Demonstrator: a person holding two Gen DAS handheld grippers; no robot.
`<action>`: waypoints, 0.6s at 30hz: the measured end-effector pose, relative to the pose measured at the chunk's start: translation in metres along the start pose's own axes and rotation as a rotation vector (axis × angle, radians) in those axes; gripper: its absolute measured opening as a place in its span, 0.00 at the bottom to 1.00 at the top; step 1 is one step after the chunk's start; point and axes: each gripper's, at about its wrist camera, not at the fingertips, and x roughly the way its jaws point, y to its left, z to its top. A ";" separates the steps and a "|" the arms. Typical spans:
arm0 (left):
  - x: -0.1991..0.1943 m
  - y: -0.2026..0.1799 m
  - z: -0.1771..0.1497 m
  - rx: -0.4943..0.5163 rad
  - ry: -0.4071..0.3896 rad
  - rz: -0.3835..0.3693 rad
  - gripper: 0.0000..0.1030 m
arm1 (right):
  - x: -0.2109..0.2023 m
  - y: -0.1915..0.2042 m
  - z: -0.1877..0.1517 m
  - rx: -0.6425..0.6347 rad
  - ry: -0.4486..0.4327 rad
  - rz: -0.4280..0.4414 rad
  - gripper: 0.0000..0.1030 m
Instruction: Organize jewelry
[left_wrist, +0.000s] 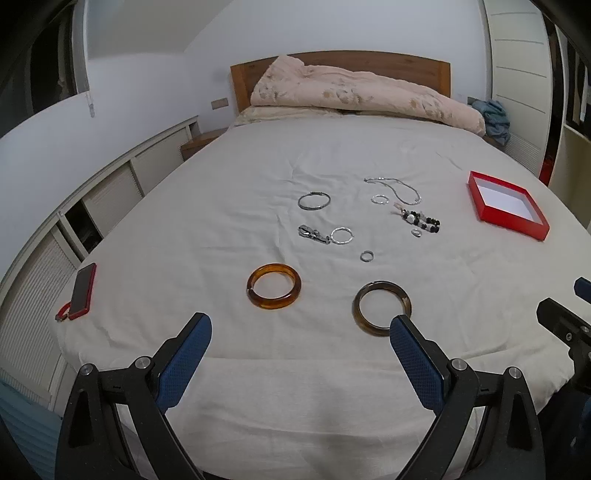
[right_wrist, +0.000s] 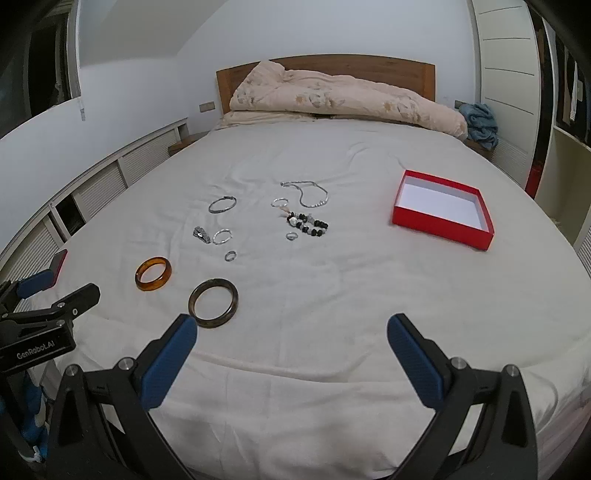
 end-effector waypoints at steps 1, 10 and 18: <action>0.001 0.000 0.000 -0.001 0.003 -0.005 0.93 | 0.001 0.000 0.000 0.001 0.002 0.000 1.00; 0.012 -0.005 0.002 0.021 0.025 -0.028 0.93 | 0.007 0.001 0.000 0.005 0.033 -0.004 1.00; 0.018 -0.007 0.001 0.034 0.036 -0.059 0.93 | 0.013 0.002 -0.002 0.008 0.048 -0.004 1.00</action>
